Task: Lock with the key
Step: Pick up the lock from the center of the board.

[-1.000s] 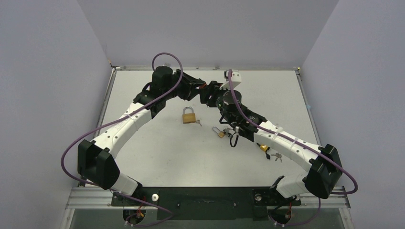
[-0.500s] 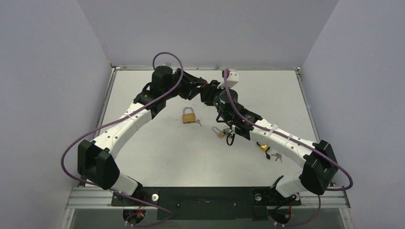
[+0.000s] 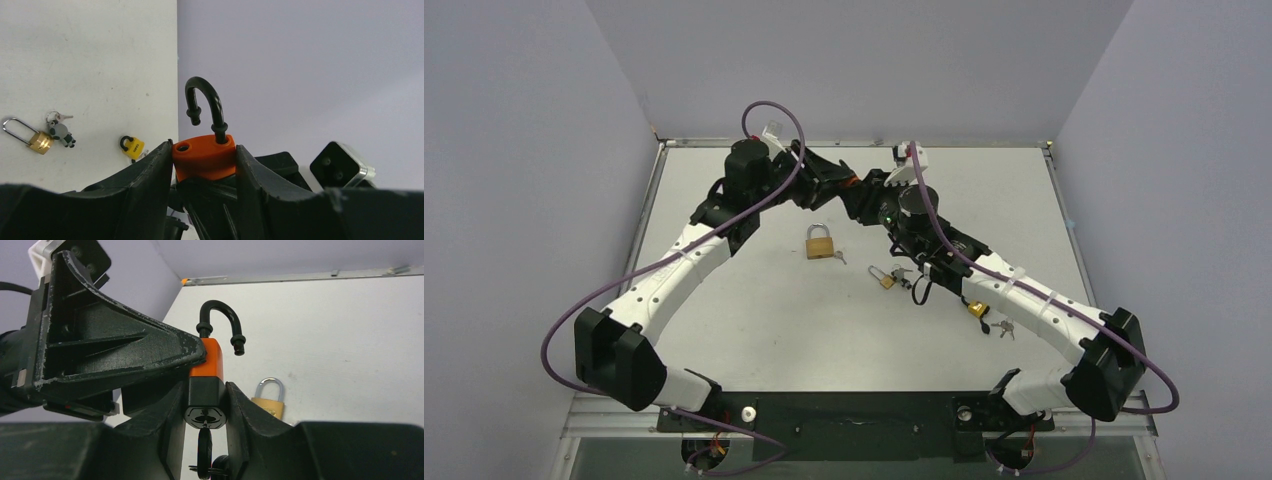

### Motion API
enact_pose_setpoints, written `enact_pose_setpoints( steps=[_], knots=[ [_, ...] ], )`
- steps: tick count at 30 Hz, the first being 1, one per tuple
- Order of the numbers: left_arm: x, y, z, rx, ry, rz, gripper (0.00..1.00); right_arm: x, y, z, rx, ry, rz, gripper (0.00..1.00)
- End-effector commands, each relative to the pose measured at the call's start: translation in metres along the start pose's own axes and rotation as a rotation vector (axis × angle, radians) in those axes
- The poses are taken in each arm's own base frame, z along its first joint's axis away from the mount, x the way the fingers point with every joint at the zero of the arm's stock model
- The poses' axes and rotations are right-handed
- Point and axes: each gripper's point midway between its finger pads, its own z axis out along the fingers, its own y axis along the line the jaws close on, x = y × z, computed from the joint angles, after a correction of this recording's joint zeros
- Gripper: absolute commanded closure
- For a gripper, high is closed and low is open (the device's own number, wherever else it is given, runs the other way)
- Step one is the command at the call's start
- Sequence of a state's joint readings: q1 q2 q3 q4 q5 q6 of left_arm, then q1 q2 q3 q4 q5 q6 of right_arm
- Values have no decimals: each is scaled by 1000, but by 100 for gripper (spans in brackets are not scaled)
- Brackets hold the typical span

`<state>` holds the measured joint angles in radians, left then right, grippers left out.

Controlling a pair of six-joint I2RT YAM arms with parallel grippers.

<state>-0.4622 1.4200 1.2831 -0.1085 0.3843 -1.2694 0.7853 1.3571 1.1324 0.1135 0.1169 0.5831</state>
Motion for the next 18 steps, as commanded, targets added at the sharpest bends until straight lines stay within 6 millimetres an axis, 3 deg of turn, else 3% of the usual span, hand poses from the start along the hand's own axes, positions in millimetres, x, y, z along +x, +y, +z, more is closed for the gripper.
enact_pose_setpoints(
  steps=[1, 9, 12, 18],
  knots=[
    [-46, -30, -43, 132, -87, 285, 58, -61, 10, -25, -75, -93, 43, 100],
    [-37, -76, -77, 267, -50, 608, 52, -71, 28, -51, -223, -45, 81, 100],
    [-31, -87, -87, 316, -38, 727, 51, -69, 49, -62, -340, 6, 79, 100],
    [-2, -115, -118, 492, 63, 992, 51, -71, 85, -97, -551, 65, 91, 100]
  ],
)
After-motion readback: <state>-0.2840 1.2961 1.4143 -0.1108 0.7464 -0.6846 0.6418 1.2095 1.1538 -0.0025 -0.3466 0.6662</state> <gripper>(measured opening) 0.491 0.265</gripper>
